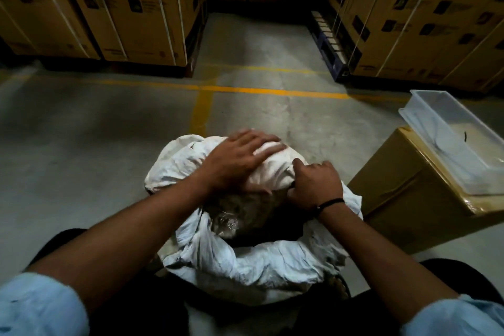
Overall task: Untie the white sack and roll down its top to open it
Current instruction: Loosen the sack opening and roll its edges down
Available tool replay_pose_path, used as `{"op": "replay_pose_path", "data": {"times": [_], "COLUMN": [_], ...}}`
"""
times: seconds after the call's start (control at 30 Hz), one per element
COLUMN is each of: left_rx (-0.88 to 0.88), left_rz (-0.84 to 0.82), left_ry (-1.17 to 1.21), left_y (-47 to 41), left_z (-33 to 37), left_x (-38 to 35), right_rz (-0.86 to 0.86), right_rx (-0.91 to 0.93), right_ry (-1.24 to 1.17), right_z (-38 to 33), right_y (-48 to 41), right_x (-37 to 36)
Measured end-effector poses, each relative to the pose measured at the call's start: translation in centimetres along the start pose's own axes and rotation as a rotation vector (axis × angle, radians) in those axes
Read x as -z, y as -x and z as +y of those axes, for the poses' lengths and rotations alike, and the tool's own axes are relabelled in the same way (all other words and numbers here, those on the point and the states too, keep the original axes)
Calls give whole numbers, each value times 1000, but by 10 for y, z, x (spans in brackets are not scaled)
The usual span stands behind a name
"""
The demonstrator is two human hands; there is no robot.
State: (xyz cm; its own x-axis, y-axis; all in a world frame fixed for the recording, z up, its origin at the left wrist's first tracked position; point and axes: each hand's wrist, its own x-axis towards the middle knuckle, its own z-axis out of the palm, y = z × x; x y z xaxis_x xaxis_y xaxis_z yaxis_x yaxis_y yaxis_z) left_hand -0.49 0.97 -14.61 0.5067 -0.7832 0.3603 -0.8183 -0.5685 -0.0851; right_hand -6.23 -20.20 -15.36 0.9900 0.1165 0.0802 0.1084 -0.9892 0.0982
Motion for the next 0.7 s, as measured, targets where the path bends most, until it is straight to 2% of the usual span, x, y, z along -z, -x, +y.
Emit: {"op": "replay_pose_path", "data": {"times": [0.07, 0.17, 0.23, 0.33, 0.47, 0.53, 0.6, 0.7], "left_rx": [-74, 80, 207, 337, 437, 429, 383, 239], "left_rz": [-16, -196, -330, -437, -598, -651, -612, -432], "left_ry": [-70, -31, 64, 214, 569, 637, 575, 189], "left_y": [5, 11, 7, -3, -18, -22, -21, -6], "left_z": [14, 27, 25, 11, -3, -3, 0, 3], "left_x": [-16, -40, -38, -32, -26, -27, -35, -54], "right_rz": [-28, -17, 59, 241, 186, 141, 73, -33], "right_rx": [-66, -10, 55, 120, 143, 125, 77, 55], "right_ry": [-71, -113, -2, -7, 20, 15, 54, 74], "right_z": [5, 4, -10, -41, -49, -36, -24, -11], "right_y": [-4, -4, 1, 13, 20, 11, 0, -8], "right_x": [6, 2, -15, -42, -57, -56, -59, -57]}}
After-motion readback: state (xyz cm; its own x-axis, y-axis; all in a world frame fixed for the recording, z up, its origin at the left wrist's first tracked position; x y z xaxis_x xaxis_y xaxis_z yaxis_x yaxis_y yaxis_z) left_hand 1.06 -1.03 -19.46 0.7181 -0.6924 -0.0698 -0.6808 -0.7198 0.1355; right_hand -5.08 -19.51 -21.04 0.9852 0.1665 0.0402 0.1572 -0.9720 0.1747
